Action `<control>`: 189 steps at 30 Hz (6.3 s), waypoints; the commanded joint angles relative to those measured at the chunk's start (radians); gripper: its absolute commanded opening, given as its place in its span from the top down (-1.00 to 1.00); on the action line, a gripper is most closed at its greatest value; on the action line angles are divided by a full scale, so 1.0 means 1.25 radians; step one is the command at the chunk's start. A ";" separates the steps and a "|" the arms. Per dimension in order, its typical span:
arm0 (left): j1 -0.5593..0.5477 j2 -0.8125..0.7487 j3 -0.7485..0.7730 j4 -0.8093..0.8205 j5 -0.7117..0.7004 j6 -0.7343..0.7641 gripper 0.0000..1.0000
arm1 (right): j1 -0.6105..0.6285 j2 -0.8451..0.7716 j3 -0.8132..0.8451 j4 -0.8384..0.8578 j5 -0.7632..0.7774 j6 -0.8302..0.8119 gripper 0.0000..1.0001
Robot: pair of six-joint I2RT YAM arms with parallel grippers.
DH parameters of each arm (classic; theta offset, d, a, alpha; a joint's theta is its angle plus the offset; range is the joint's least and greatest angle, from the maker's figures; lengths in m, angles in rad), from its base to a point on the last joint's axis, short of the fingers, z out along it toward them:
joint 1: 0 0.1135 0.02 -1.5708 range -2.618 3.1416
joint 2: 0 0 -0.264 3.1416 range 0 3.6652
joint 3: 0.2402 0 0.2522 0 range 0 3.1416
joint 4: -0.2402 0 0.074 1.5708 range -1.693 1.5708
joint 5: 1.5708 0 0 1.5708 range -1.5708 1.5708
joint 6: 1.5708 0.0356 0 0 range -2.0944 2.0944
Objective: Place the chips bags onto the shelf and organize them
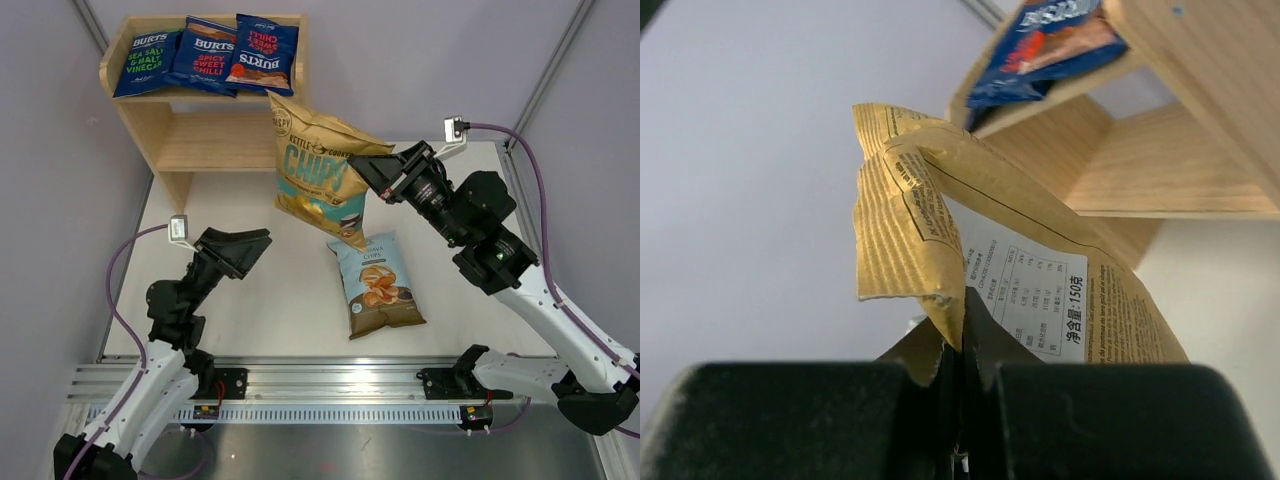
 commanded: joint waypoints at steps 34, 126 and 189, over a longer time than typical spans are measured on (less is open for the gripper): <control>-0.125 0.299 0.147 0.715 -0.072 -0.033 -0.85 | 0.038 -0.006 -0.062 0.214 -0.036 0.283 1.00; 0.212 0.265 0.567 -0.634 -0.472 -0.001 0.21 | 0.091 -0.407 -0.259 -0.076 0.375 -0.106 -0.62; 0.392 0.740 0.826 -0.676 -0.418 0.128 -0.26 | 0.092 -0.408 -0.366 -0.060 0.293 -0.044 -0.62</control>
